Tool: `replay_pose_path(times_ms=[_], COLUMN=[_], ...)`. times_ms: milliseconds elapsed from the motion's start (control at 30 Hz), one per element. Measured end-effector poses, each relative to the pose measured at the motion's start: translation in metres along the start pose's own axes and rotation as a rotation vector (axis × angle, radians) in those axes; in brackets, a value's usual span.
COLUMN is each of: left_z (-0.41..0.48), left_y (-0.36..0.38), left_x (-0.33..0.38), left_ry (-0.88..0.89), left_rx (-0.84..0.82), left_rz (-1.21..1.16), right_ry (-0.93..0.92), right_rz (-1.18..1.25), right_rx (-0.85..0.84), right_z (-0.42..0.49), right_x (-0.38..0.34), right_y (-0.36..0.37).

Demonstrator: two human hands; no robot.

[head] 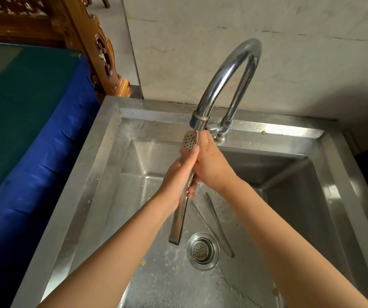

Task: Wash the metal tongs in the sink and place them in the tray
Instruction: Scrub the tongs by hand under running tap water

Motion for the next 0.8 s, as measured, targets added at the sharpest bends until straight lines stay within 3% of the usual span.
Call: replay_pose_path(times_ms=[67,167,233,367,467,667,800], left_z=[0.006,0.014,0.020,0.031,0.034,0.040,0.046], left_y=[0.007,0.010,0.004,-0.005,0.001,-0.005,-0.011], left_x=[0.002,0.004,0.009,0.016,0.013,-0.005,-0.017], left_ry=[-0.008,-0.033,-0.062,-0.103,-0.075,-0.050,0.014], left_rx=[0.020,0.040,0.037,0.091,0.047,0.022,0.047], left_rz=[-0.050,-0.234,-0.345,-0.230,-0.184,-0.368,-0.392], right_ry=[-0.044,-0.018,0.005,0.219,0.370,0.629,0.687], right_rz=[0.074,0.387,0.430,0.250,0.253,-0.150,-0.283], right_rx=[-0.040,-0.295,-0.368,-0.073,-0.053,-0.424,-0.515], right_z=[-0.002,-0.008,-0.017,-0.036,-0.051,-0.092,-0.110], right_x=[0.000,0.008,0.019,0.055,0.093,0.168,0.200], right_y=[-0.008,-0.022,-0.027,-0.009,0.021,0.088,0.123])
Point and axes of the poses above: each hand's wrist, its own z-axis towards the middle knuckle, its own y-axis out of the palm, x = y × z, the point moved 1 cm from there along z, towards the middle knuckle, and after that the axes turned 9 degrees about -z, right-handed, at the moved point
